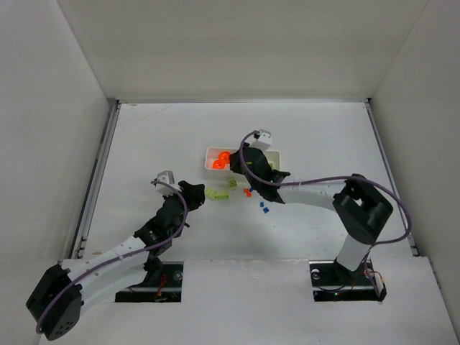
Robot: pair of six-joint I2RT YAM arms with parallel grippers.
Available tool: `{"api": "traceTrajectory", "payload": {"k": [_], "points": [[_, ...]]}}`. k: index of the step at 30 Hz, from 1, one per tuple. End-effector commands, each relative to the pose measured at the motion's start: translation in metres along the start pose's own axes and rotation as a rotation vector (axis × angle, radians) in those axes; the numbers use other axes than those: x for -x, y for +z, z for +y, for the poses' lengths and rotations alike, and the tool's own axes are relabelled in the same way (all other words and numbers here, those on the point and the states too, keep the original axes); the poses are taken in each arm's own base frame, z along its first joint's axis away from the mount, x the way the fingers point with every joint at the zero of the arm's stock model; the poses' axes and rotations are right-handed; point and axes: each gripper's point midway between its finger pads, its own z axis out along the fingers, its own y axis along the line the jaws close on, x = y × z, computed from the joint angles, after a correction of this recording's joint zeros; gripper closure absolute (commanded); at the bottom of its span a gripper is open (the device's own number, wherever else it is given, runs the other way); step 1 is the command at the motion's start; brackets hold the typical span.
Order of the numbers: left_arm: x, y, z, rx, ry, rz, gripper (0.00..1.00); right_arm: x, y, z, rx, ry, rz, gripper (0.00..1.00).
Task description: Sort the legos into containers by color
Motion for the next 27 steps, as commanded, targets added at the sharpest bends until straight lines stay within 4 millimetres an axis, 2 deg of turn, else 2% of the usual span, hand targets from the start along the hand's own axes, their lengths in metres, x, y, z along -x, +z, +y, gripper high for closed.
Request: {"api": "traceTrajectory", "payload": {"k": [1, 6, 10, 13, 16, 18, 22, 24, 27], "points": [[0.0, 0.0, 0.003, 0.004, 0.006, -0.006, 0.62, -0.006, 0.021, 0.008, -0.015, -0.047, 0.043, 0.88], [-0.001, 0.0, -0.001, -0.007, 0.002, -0.002, 0.62, -0.009, 0.038, 0.02, -0.023, -0.063, 0.068, 0.83], [-0.001, -0.001, -0.001, -0.011, 0.0, -0.002, 0.62, -0.009, 0.044, 0.023, -0.033, -0.078, 0.084, 0.69], [-0.002, -0.001, -0.003, -0.015, -0.002, 0.0, 0.62, -0.003, 0.038, 0.019, -0.039, -0.082, 0.075, 0.63], [-0.003, -0.002, -0.005, -0.025, -0.001, 0.005, 0.62, 0.022, 0.019, -0.004, -0.078, -0.066, 0.01, 0.63], [-0.004, -0.002, -0.007, -0.028, 0.001, 0.01, 0.62, 0.044, -0.001, -0.036, -0.131, -0.061, -0.041, 0.63], [-0.012, -0.003, -0.02, -0.057, 0.021, 0.04, 0.61, 0.088, -0.058, -0.139, -0.329, -0.018, -0.166, 0.72], [-0.017, -0.004, -0.029, -0.08, 0.033, 0.053, 0.61, 0.101, -0.086, -0.192, -0.448, 0.026, -0.197, 0.75], [-0.023, -0.007, -0.04, -0.108, 0.048, 0.068, 0.61, 0.108, -0.124, -0.265, -0.635, 0.068, -0.214, 0.75]]}}
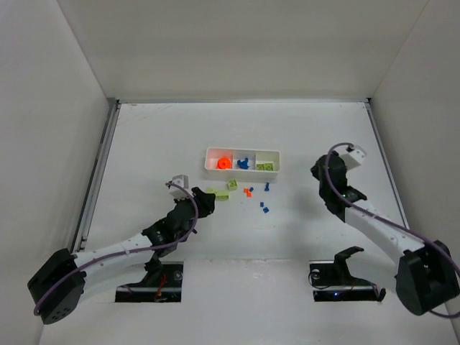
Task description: Sort the legos into containers by color
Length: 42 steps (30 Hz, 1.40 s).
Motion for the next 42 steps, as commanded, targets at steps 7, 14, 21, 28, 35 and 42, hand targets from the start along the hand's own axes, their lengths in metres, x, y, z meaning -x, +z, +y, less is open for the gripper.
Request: {"api": "traceTrajectory", "payload": {"k": [7, 14, 21, 28, 35, 42], "points": [[0.019, -0.006, -0.045, -0.124, -0.021, -0.052, 0.61, -0.012, 0.023, -0.136, -0.32, -0.059, 0.105, 0.53], [0.018, -0.01, -0.052, -0.151, -0.026, -0.043, 0.61, -0.03, 0.041, -0.127, -0.313, -0.117, 0.165, 0.45], [0.017, -0.01, -0.054, -0.156, -0.023, -0.039, 0.6, -0.04, 0.053, -0.119, -0.305, -0.149, 0.199, 0.5], [0.013, -0.007, -0.051, -0.141, -0.015, -0.033, 0.6, -0.04, 0.061, -0.115, -0.3, -0.163, 0.211, 0.55], [0.012, -0.006, -0.051, -0.14, -0.012, -0.032, 0.6, -0.04, 0.064, -0.124, -0.322, -0.149, 0.218, 0.67], [0.019, -0.008, -0.045, -0.132, -0.026, -0.055, 0.6, -0.038, 0.062, -0.126, -0.327, -0.146, 0.207, 0.83]]}}
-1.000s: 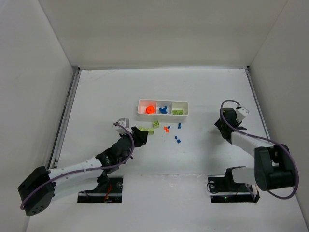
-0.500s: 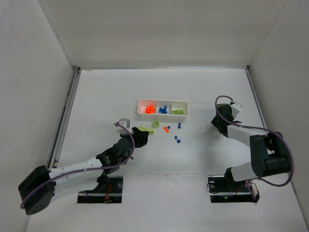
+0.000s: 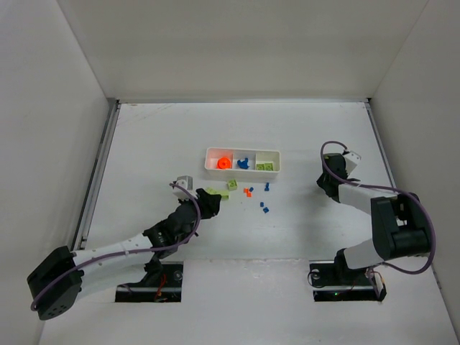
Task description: Sort the legos into containers by color
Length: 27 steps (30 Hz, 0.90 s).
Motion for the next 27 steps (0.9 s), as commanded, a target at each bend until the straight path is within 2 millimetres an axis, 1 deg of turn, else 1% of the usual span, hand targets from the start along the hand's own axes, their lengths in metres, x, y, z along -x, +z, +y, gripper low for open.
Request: {"api": "traceTrajectory", "payload": {"k": [1, 3, 5, 7, 8, 10, 14, 15, 16, 18, 21, 22, 24, 27], "points": [[0.03, 0.001, -0.017, -0.037, -0.045, -0.085, 0.6, 0.023, -0.003, 0.011, 0.032, 0.033, -0.065, 0.84], [0.03, 0.001, -0.016, -0.037, -0.046, -0.086, 0.6, 0.028, -0.006, 0.01, 0.03, 0.038, -0.088, 0.85], [0.03, 0.001, -0.014, -0.032, -0.045, -0.085, 0.6, 0.032, -0.016, 0.017, 0.053, 0.032, -0.111, 0.86], [0.031, 0.0, -0.013, -0.026, -0.037, -0.086, 0.59, 0.036, -0.032, 0.029, 0.098, 0.02, -0.139, 0.86], [0.032, 0.0, -0.012, -0.022, -0.032, -0.088, 0.59, 0.036, -0.044, 0.039, 0.136, 0.011, -0.152, 0.86], [0.035, 0.0, -0.008, -0.004, -0.022, -0.096, 0.58, 0.036, -0.067, 0.066, 0.229, -0.002, -0.166, 0.86], [0.038, -0.001, 0.01, 0.085, 0.025, -0.1, 0.58, 0.033, -0.117, 0.132, 0.44, -0.015, -0.176, 0.86], [0.038, -0.001, 0.014, 0.11, 0.039, -0.095, 0.58, 0.032, -0.129, 0.147, 0.481, -0.02, -0.175, 0.86], [0.036, -0.001, 0.018, 0.134, 0.056, -0.085, 0.58, 0.03, -0.142, 0.167, 0.531, -0.031, -0.168, 0.86], [0.03, 0.001, 0.027, 0.179, 0.096, -0.055, 0.57, 0.023, -0.159, 0.195, 0.597, -0.054, -0.154, 0.86], [0.02, 0.003, 0.038, 0.237, 0.137, -0.015, 0.56, 0.01, -0.173, 0.233, 0.673, -0.08, -0.126, 0.86], [0.017, 0.004, 0.041, 0.253, 0.148, -0.005, 0.56, 0.001, -0.177, 0.247, 0.702, -0.094, -0.11, 0.86], [0.013, 0.007, 0.045, 0.271, 0.162, 0.009, 0.55, -0.011, -0.178, 0.267, 0.734, -0.11, -0.089, 0.86], [0.008, 0.011, 0.049, 0.29, 0.173, 0.023, 0.54, -0.028, -0.173, 0.289, 0.754, -0.13, -0.051, 0.86]]}}
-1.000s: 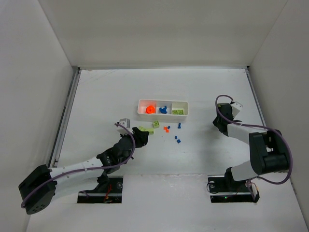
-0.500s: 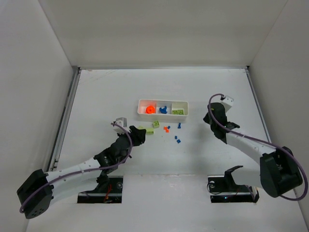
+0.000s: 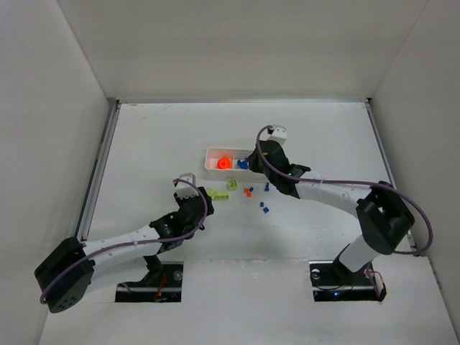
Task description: Sort the legos into containers by color
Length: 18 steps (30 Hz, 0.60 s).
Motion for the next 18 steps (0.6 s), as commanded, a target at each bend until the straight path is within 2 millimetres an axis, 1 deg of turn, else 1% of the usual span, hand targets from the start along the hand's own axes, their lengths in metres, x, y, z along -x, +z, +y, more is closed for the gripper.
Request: {"api": "traceTrajectory", "payload": {"k": [1, 4, 6, 8, 10, 12, 14, 18], "points": [[0.012, 0.005, -0.003, 0.029, -0.002, -0.023, 0.53, 0.001, 0.02, 0.032, 0.069, 0.026, 0.004, 0.85], [0.009, 0.009, -0.007, 0.01, -0.012, -0.021, 0.52, -0.006, 0.034, 0.035, 0.062, 0.019, 0.018, 0.85], [0.008, 0.012, -0.011, -0.01, -0.016, -0.023, 0.51, -0.009, 0.04, 0.039, 0.069, 0.012, 0.03, 0.82], [0.005, 0.014, -0.014, -0.019, -0.011, -0.016, 0.51, -0.01, 0.043, 0.042, 0.079, 0.007, 0.036, 0.72], [0.003, 0.016, -0.015, -0.02, -0.007, -0.01, 0.51, -0.009, 0.043, 0.041, 0.077, 0.005, 0.033, 0.62], [0.003, 0.017, -0.015, -0.019, -0.007, -0.012, 0.51, -0.006, 0.043, 0.039, 0.075, 0.007, 0.03, 0.55], [0.005, 0.017, -0.014, -0.018, -0.013, -0.02, 0.51, -0.004, 0.041, 0.037, 0.075, 0.0, 0.031, 0.53], [0.008, 0.015, -0.011, -0.021, -0.026, -0.032, 0.51, 0.004, 0.028, 0.035, 0.077, -0.004, 0.005, 0.52]]}}
